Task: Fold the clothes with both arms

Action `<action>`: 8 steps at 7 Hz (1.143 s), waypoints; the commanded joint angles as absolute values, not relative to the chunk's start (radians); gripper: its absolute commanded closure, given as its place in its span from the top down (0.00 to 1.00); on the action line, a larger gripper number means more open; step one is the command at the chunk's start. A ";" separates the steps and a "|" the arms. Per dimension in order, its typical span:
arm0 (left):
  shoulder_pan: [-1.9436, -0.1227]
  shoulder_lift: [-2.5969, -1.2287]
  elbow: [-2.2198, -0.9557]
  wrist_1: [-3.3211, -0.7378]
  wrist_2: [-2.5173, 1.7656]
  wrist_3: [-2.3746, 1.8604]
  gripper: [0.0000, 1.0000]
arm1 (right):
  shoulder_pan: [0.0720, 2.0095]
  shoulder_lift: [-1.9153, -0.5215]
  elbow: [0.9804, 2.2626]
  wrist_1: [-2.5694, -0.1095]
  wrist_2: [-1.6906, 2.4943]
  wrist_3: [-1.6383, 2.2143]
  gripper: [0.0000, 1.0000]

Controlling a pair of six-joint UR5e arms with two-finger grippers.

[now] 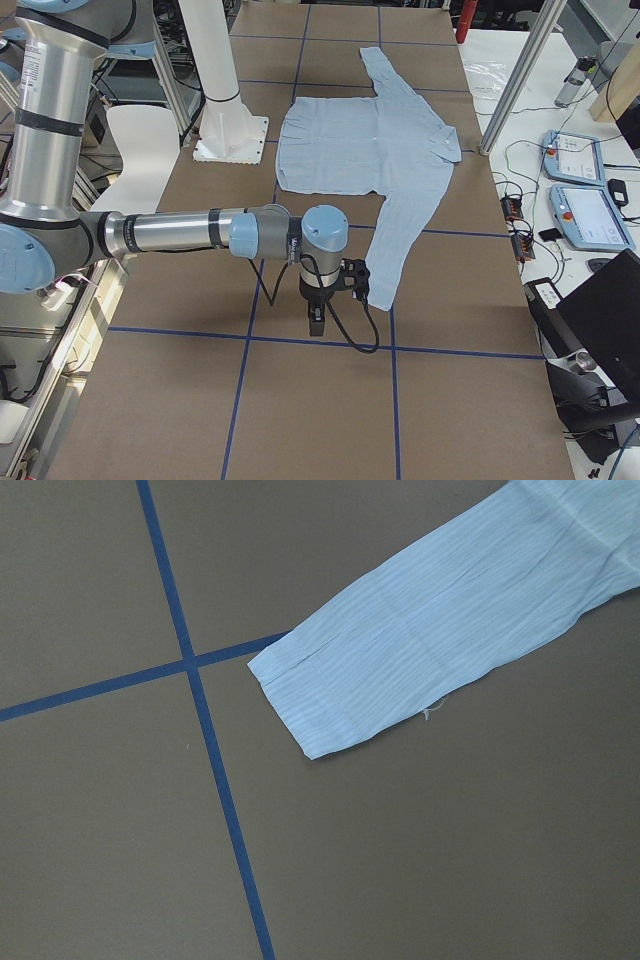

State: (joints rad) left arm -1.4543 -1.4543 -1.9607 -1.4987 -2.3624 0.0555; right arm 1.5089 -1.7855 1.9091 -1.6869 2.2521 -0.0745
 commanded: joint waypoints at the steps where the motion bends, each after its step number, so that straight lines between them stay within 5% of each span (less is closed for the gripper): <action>1: -1.451 -1.518 -1.948 -1.500 -2.365 0.044 1.00 | 1.506 -1.718 1.896 -1.564 2.247 -0.066 1.00; 5: -1.454 -1.641 -1.855 -1.588 -2.367 0.051 1.00 | 1.424 -1.586 1.651 -1.359 2.329 -0.005 1.00; 8: -1.454 -1.640 -1.867 -1.588 -2.367 0.051 1.00 | 1.235 -1.502 1.435 -0.945 2.284 0.584 0.99</action>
State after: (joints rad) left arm -1.4541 -1.6393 -1.8598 -1.5874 -2.3658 0.0512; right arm 1.3121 -1.5198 1.5066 -1.1123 2.3100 0.3657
